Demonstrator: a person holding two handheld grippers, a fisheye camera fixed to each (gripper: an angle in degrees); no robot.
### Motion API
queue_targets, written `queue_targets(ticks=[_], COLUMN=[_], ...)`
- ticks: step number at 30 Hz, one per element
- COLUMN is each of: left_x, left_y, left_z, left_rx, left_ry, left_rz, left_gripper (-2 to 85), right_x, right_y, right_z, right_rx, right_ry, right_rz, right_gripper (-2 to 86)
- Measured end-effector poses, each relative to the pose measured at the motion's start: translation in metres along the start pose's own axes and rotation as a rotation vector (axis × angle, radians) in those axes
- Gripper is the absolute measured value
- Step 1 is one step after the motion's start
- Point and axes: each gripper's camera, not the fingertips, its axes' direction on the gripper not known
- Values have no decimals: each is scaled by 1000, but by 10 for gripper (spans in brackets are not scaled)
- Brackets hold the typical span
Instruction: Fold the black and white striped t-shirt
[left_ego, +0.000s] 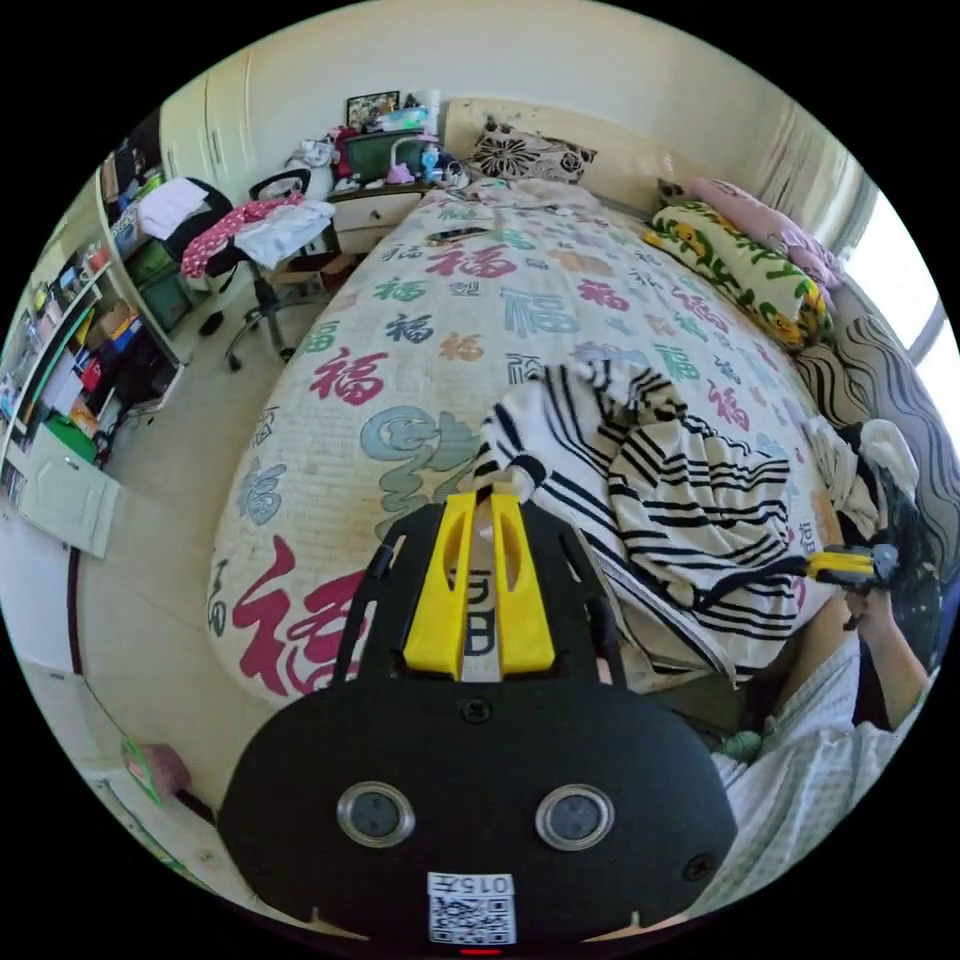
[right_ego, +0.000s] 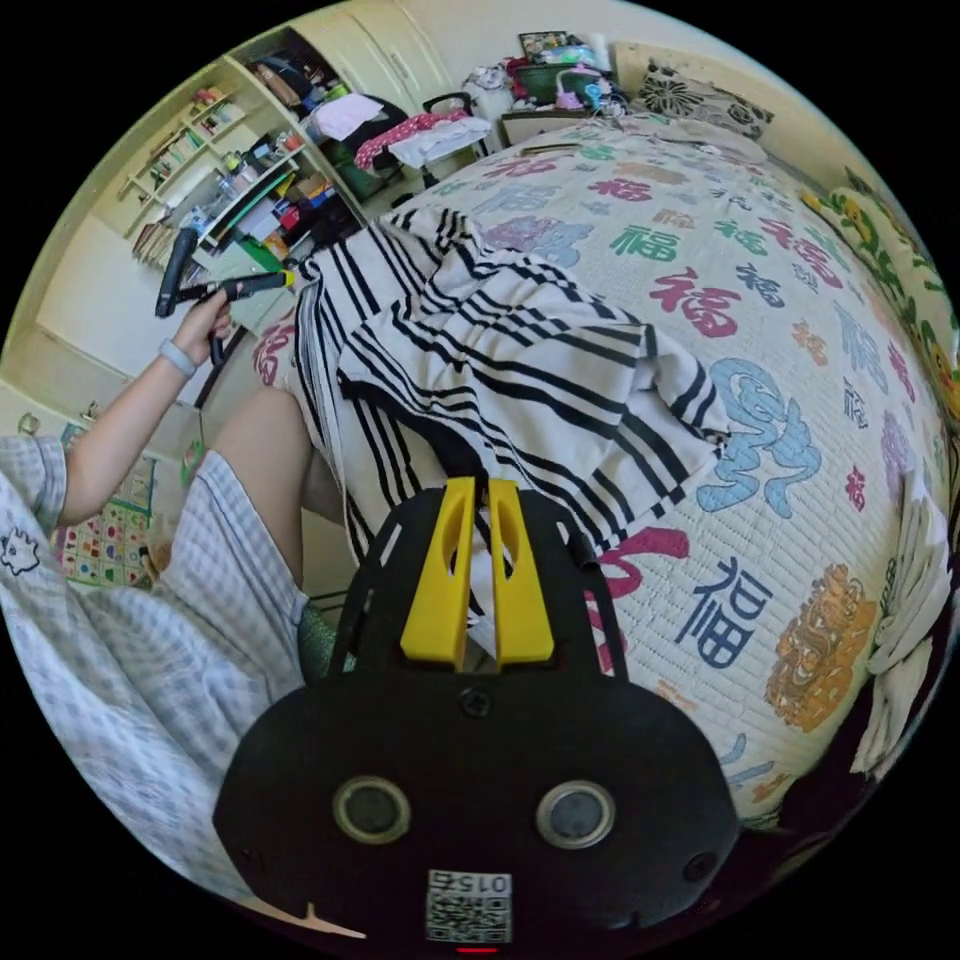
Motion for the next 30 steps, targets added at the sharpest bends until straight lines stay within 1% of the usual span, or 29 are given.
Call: queue_targets(ticks=[2, 3, 5, 6, 8, 10, 11, 13, 15, 17, 21, 23, 25, 27, 29, 30], left_x=[35, 49, 111, 128, 190, 222, 232, 241, 244, 238, 208, 186, 178, 180, 190, 193], left_y=[40, 50, 88, 96, 126, 148, 161, 179, 195, 210, 216, 216, 217, 217, 217, 216], left_z=[-3, -2, 12, 19, 60, 95, 112, 129, 141, 148, 138, 116, 95, 69, 24, 11], left_rx=[71, 74, 76, 65, -31, -103, -108, -115, -116, -83, -39, 53, 122, 199, 335, 369], left_ry=[67, 80, 142, 148, 157, 127, 78, 36, 29, 2, 85, 132, 137, 126, 98, 92], left_rz=[210, 269, 500, 555, 769, 875, 884, 909, 915, 875, 741, 634, 583, 573, 589, 592], left_gripper=[73, 75, 81, 82, 87, 89, 91, 88, 75, 24, 5, 1, 0, -1, -1, -1], right_x=[7, 9, 11, 11, 15, 18, 18, 17, 15, 16, 15, 8, -3, -18, -38, -42], right_y=[6, 7, 11, 12, 14, 18, 20, 25, 32, 45, 67, 82, 91, 99, 109, 112], right_z=[-11, -13, -18, -19, -22, -26, -28, -31, -31, -30, -31, -35, -43, -61, -102, -115], right_rx=[46, 53, 79, 84, 94, 108, 110, 96, 80, 63, 76, 99, 125, 174, 290, 324], right_ry=[-49, -58, -80, -85, -114, -140, -147, -135, -121, -122, -147, -138, -114, -48, 37, 47], right_rz=[45, 54, 74, 77, 107, 124, 125, 110, 95, 84, 90, 76, 47, 15, -12, -18], right_gripper=[16, 16, 16, 16, 16, 16, 17, 18, 19, 19, 19, 17, 14, 12, 9, 8])
